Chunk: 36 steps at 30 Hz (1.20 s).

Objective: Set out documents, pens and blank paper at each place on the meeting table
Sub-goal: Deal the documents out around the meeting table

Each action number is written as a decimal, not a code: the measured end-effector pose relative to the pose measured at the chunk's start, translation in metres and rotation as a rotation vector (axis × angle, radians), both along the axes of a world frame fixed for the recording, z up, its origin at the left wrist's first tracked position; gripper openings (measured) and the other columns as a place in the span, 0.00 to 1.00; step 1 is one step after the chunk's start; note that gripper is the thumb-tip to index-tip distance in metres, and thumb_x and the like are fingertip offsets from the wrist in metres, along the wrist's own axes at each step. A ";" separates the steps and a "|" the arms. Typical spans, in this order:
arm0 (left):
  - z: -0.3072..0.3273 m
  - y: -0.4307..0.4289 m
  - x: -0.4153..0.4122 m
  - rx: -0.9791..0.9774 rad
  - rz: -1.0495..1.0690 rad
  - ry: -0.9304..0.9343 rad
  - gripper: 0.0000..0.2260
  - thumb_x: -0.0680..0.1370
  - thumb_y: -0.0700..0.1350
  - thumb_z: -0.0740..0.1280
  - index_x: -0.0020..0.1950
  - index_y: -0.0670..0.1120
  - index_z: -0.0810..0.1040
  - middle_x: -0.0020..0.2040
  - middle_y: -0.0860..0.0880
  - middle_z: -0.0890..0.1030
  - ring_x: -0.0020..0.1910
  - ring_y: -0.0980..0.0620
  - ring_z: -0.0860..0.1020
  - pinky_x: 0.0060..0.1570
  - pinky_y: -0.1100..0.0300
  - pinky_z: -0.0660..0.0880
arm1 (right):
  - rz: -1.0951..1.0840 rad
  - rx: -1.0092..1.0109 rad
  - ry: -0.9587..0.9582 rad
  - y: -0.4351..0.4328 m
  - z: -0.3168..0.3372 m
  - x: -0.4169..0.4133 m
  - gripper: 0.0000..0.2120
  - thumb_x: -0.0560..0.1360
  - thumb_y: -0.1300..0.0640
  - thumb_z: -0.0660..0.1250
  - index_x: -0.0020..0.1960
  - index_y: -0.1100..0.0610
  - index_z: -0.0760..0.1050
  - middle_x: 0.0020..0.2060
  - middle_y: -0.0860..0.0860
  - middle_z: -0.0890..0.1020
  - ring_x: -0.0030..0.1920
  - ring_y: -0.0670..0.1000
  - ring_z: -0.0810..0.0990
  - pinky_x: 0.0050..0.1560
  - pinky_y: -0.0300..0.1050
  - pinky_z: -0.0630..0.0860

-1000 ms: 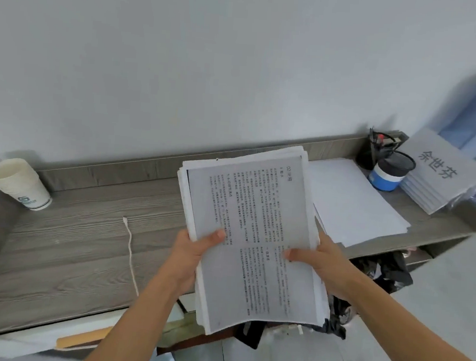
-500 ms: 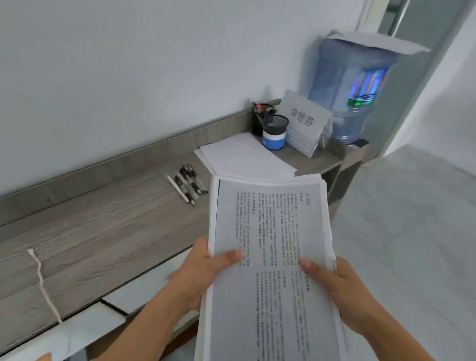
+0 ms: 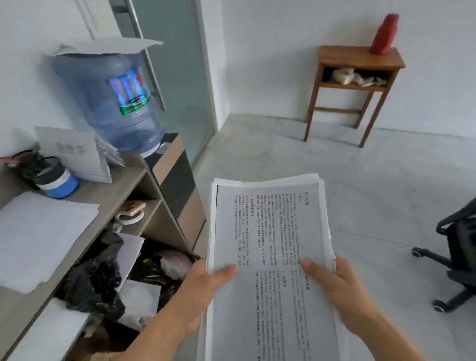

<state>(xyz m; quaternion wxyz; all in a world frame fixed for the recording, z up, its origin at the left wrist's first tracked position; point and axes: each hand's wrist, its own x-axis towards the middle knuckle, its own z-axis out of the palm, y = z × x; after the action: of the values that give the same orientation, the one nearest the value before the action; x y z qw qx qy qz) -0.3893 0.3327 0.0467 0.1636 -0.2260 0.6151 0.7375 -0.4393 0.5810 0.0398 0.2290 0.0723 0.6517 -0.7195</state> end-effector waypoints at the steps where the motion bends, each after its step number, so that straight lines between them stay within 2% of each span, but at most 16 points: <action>1: -0.003 0.009 -0.016 -0.010 -0.038 -0.011 0.20 0.73 0.45 0.74 0.63 0.43 0.76 0.57 0.42 0.83 0.56 0.41 0.82 0.60 0.40 0.76 | -0.045 0.002 -0.018 0.011 -0.002 -0.005 0.12 0.76 0.59 0.67 0.56 0.65 0.78 0.48 0.61 0.86 0.47 0.64 0.86 0.47 0.63 0.82; 2: -0.007 0.016 -0.033 -0.014 -0.074 -0.018 0.25 0.71 0.47 0.76 0.65 0.43 0.74 0.57 0.42 0.83 0.56 0.42 0.82 0.59 0.40 0.76 | -0.090 0.008 -0.030 0.020 -0.004 -0.011 0.12 0.77 0.59 0.67 0.56 0.64 0.78 0.48 0.61 0.86 0.47 0.64 0.86 0.47 0.63 0.82; 4: -0.014 0.033 -0.066 -0.021 -0.145 -0.010 0.26 0.70 0.47 0.76 0.64 0.43 0.72 0.57 0.43 0.83 0.55 0.42 0.82 0.58 0.41 0.77 | -0.191 0.033 -0.025 0.036 -0.008 -0.022 0.12 0.75 0.59 0.69 0.57 0.63 0.77 0.47 0.60 0.86 0.46 0.63 0.86 0.47 0.62 0.82; 7: -0.019 0.064 -0.114 -0.041 -0.290 0.013 0.19 0.73 0.43 0.74 0.62 0.42 0.75 0.53 0.44 0.85 0.53 0.43 0.83 0.57 0.42 0.78 | -0.380 0.123 0.000 0.058 -0.012 -0.037 0.13 0.73 0.60 0.72 0.57 0.59 0.77 0.44 0.56 0.87 0.42 0.59 0.87 0.42 0.58 0.84; 9: -0.020 0.091 -0.142 -0.053 -0.408 0.057 0.12 0.74 0.40 0.72 0.57 0.42 0.78 0.49 0.47 0.87 0.49 0.46 0.85 0.53 0.47 0.80 | -0.510 0.172 -0.014 0.075 -0.013 -0.043 0.12 0.73 0.60 0.73 0.55 0.59 0.77 0.42 0.55 0.87 0.40 0.58 0.87 0.38 0.55 0.84; 12: -0.016 0.138 -0.176 -0.057 -0.566 0.083 0.10 0.74 0.38 0.71 0.55 0.42 0.79 0.47 0.47 0.87 0.47 0.47 0.85 0.46 0.53 0.82 | -0.690 0.215 -0.023 0.109 -0.015 -0.042 0.12 0.72 0.60 0.73 0.54 0.59 0.77 0.41 0.55 0.87 0.39 0.57 0.87 0.36 0.55 0.84; 17: -0.014 0.235 -0.213 -0.017 -0.818 0.050 0.14 0.77 0.48 0.68 0.58 0.42 0.80 0.51 0.46 0.86 0.51 0.48 0.84 0.55 0.50 0.80 | -0.992 0.225 -0.033 0.178 -0.023 -0.020 0.10 0.72 0.60 0.73 0.51 0.62 0.78 0.41 0.57 0.87 0.38 0.60 0.87 0.39 0.60 0.83; 18: -0.012 0.258 -0.217 -0.014 -0.861 0.033 0.15 0.78 0.51 0.66 0.57 0.43 0.80 0.50 0.48 0.86 0.50 0.51 0.84 0.55 0.53 0.80 | -1.041 0.216 -0.028 0.193 -0.023 -0.017 0.09 0.72 0.61 0.73 0.50 0.63 0.78 0.40 0.57 0.87 0.38 0.60 0.87 0.38 0.59 0.83; 19: -0.011 0.281 -0.220 -0.009 -0.908 0.020 0.14 0.79 0.53 0.63 0.55 0.44 0.80 0.47 0.52 0.87 0.47 0.57 0.84 0.52 0.61 0.80 | -1.085 0.205 -0.024 0.209 -0.024 -0.014 0.07 0.73 0.62 0.72 0.49 0.63 0.78 0.40 0.58 0.87 0.37 0.61 0.86 0.36 0.56 0.83; 21: -0.009 0.328 -0.228 0.013 -0.971 0.028 0.12 0.81 0.51 0.58 0.48 0.49 0.78 0.36 0.62 0.85 0.37 0.68 0.82 0.37 0.76 0.76 | -1.165 0.181 -0.015 0.245 -0.026 -0.008 0.05 0.74 0.63 0.70 0.48 0.65 0.79 0.39 0.60 0.87 0.36 0.61 0.86 0.33 0.51 0.83; 22: -0.007 0.350 -0.232 0.016 -0.994 0.029 0.12 0.82 0.51 0.57 0.47 0.49 0.78 0.35 0.63 0.85 0.36 0.69 0.81 0.35 0.76 0.75 | -1.197 0.170 -0.008 0.265 -0.027 -0.007 0.06 0.74 0.63 0.69 0.48 0.66 0.80 0.40 0.60 0.87 0.36 0.61 0.86 0.32 0.51 0.83; 25: -0.004 0.417 -0.239 -0.024 -1.053 0.013 0.14 0.81 0.51 0.58 0.56 0.46 0.80 0.47 0.55 0.87 0.48 0.58 0.84 0.53 0.61 0.78 | -1.252 0.117 -0.010 0.324 -0.027 -0.003 0.07 0.76 0.63 0.67 0.48 0.67 0.80 0.40 0.61 0.87 0.37 0.62 0.86 0.32 0.49 0.82; 28: 0.004 0.482 -0.246 -0.020 -1.111 0.041 0.12 0.81 0.49 0.60 0.57 0.45 0.80 0.50 0.52 0.86 0.49 0.56 0.84 0.46 0.64 0.79 | -1.282 0.117 0.023 0.383 -0.016 -0.003 0.07 0.76 0.63 0.67 0.48 0.67 0.80 0.41 0.62 0.86 0.37 0.61 0.86 0.32 0.50 0.82; 32: 0.006 0.552 -0.253 -0.030 -1.107 -0.023 0.19 0.77 0.54 0.66 0.61 0.43 0.76 0.53 0.47 0.85 0.52 0.48 0.84 0.57 0.47 0.78 | -1.293 0.111 0.037 0.447 -0.009 -0.005 0.08 0.75 0.63 0.68 0.50 0.67 0.80 0.42 0.62 0.86 0.39 0.63 0.86 0.37 0.54 0.83; 34: 0.005 0.581 -0.259 -0.048 -1.121 -0.032 0.20 0.76 0.54 0.66 0.61 0.42 0.76 0.53 0.46 0.85 0.52 0.46 0.84 0.58 0.46 0.78 | -1.302 0.096 0.035 0.473 -0.009 -0.008 0.09 0.75 0.62 0.68 0.51 0.67 0.79 0.43 0.62 0.86 0.41 0.64 0.86 0.39 0.56 0.83; 36: 0.000 0.611 -0.267 -0.058 -1.150 -0.028 0.15 0.78 0.50 0.66 0.59 0.41 0.77 0.50 0.45 0.86 0.49 0.46 0.85 0.55 0.47 0.79 | -1.313 0.081 0.018 0.496 -0.012 -0.011 0.09 0.75 0.62 0.69 0.52 0.67 0.79 0.43 0.62 0.86 0.42 0.65 0.85 0.41 0.59 0.83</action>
<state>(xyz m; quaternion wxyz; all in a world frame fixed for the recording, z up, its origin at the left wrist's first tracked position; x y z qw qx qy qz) -0.6564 0.9439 0.0466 0.5402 0.1305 0.6566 0.5098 -0.4507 1.0774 0.0274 -0.2660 0.4574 0.5005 -0.6852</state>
